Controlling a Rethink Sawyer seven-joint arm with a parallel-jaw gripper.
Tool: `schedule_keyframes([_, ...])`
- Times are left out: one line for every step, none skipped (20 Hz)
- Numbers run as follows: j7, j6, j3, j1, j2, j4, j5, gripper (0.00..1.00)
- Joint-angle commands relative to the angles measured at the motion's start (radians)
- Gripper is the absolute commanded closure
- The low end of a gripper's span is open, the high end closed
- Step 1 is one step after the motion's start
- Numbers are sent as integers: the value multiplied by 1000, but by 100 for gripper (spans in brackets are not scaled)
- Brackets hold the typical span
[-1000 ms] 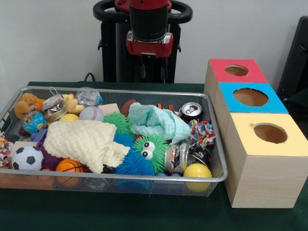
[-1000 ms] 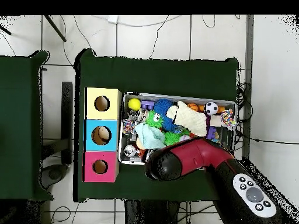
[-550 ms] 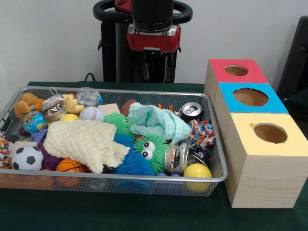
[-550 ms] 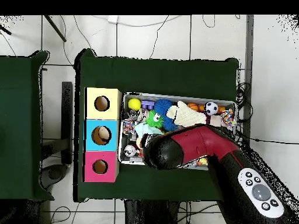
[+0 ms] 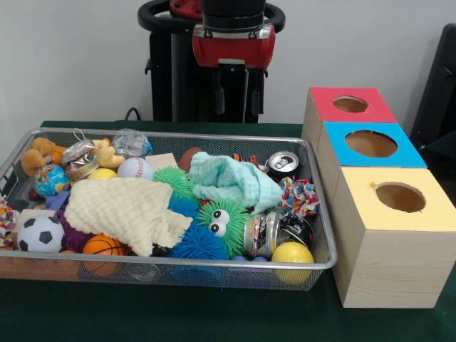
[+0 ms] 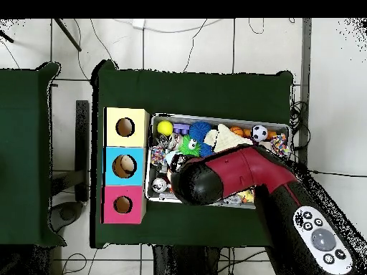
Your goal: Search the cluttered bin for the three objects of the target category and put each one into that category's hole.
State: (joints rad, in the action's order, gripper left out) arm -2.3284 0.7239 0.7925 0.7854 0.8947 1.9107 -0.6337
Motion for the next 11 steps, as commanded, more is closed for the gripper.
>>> schedule_keyframes([184, -100, 43, -1, 65, -66, -79, 0])
schedule_keyframes([187, -93, 42, -5, 63, -75, -78, 0])
schedule_keyframes([189, -86, 40, -9, 62, -84, -78, 0])
schedule_keyframes([194, -81, 40, -12, 59, -92, -78, 0])
schedule_keyframes([200, -72, 42, -13, 58, -98, -73, 0])
schedule_keyframes([201, -68, 41, -14, 57, -101, -72, 0])
schedule_keyframes([210, -60, 42, -15, 59, -102, -72, 0])
schedule_keyframes([213, -53, 39, -17, 58, -102, -69, 100])
schedule_keyframes([218, -48, 41, -17, 58, -103, -68, 100])
schedule_keyframes([223, -44, 43, -17, 57, -103, -66, 100])
schedule_keyframes([228, -39, 45, -17, 57, -104, -64, 100])
